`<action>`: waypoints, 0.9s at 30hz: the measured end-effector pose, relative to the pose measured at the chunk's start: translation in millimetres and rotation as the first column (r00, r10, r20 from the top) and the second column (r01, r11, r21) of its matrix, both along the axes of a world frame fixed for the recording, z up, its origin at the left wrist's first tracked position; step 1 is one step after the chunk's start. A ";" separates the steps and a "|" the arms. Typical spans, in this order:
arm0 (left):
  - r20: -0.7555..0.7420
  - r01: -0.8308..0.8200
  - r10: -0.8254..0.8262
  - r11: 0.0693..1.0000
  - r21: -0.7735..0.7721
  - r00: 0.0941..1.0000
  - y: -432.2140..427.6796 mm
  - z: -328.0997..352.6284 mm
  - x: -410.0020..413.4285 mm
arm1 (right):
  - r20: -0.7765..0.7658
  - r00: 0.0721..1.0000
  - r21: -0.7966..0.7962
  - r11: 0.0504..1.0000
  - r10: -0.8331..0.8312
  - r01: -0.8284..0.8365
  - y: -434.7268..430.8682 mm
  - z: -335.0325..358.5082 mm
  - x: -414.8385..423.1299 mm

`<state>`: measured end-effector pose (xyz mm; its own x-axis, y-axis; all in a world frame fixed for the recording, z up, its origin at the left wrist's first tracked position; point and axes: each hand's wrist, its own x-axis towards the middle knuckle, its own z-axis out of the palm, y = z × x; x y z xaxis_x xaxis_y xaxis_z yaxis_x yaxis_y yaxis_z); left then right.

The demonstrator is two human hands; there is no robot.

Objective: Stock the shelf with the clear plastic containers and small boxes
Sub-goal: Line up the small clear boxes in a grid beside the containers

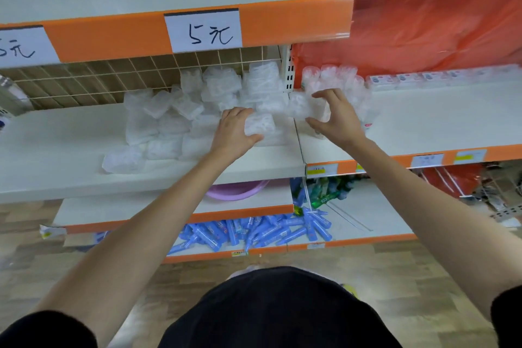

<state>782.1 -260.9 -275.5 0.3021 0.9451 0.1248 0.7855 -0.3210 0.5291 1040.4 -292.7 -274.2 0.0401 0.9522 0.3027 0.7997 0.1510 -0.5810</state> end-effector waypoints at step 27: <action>0.014 0.048 -0.047 0.998 -0.028 0.999 -32.6 13.1 340.5 | -0.021 0.997 -0.054 0.996 -0.075 0.074 -51.8 -26.4 334.5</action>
